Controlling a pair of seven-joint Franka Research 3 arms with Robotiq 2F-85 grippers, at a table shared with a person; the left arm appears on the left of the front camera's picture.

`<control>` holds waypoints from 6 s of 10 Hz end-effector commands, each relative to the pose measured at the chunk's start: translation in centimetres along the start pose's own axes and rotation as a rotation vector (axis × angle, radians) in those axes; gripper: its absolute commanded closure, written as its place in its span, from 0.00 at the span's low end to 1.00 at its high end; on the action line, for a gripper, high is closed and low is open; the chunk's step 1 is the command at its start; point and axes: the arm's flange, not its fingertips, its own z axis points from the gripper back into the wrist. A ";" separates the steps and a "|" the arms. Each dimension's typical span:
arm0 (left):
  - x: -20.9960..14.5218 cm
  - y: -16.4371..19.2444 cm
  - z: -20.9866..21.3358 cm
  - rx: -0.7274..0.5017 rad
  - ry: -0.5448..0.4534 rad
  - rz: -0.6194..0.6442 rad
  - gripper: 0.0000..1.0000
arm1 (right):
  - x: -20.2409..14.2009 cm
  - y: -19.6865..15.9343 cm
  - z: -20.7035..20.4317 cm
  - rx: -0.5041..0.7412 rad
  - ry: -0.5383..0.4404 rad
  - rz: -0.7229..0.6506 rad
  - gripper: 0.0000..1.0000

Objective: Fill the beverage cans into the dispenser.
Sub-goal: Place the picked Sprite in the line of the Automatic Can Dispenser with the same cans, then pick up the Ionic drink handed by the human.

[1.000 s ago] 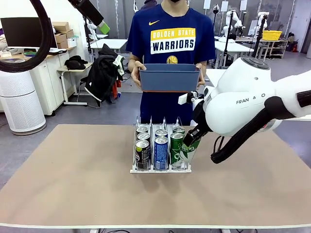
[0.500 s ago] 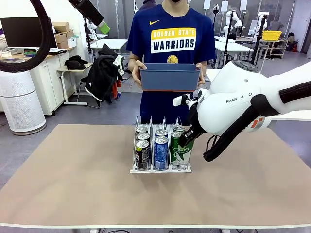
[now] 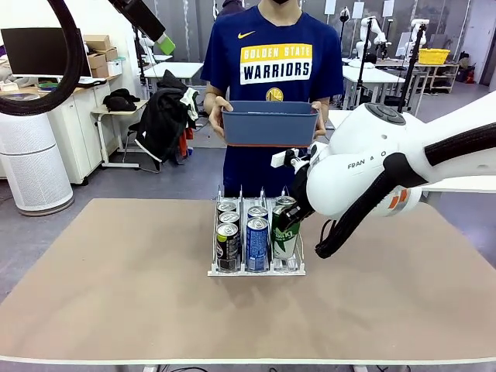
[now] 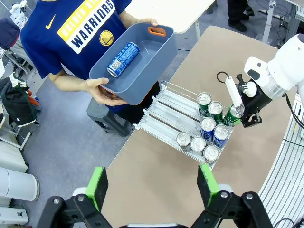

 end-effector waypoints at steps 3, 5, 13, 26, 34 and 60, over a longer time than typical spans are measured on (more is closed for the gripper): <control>-0.2 0.0 0.0 0.001 0.004 0.003 0.00 | 2.3 -1.9 -1.6 -0.031 -0.015 0.012 0.42; -0.2 0.0 0.0 0.001 0.004 0.003 0.00 | 2.1 -2.3 -2.6 0.003 0.049 0.017 0.42; -0.2 0.0 0.0 0.001 0.004 0.003 0.00 | 0.5 -2.8 -4.0 0.047 0.152 -0.026 0.42; -0.2 0.0 0.0 0.001 0.004 0.003 0.00 | 1.0 -2.0 1.9 0.101 0.205 -0.021 0.00; -0.2 0.0 0.0 0.001 0.004 0.003 0.00 | 0.6 -2.7 4.0 0.132 0.242 0.023 0.00; -0.2 0.0 0.0 0.001 0.004 0.003 0.00 | 11.1 -11.9 31.8 0.106 -0.176 0.227 0.00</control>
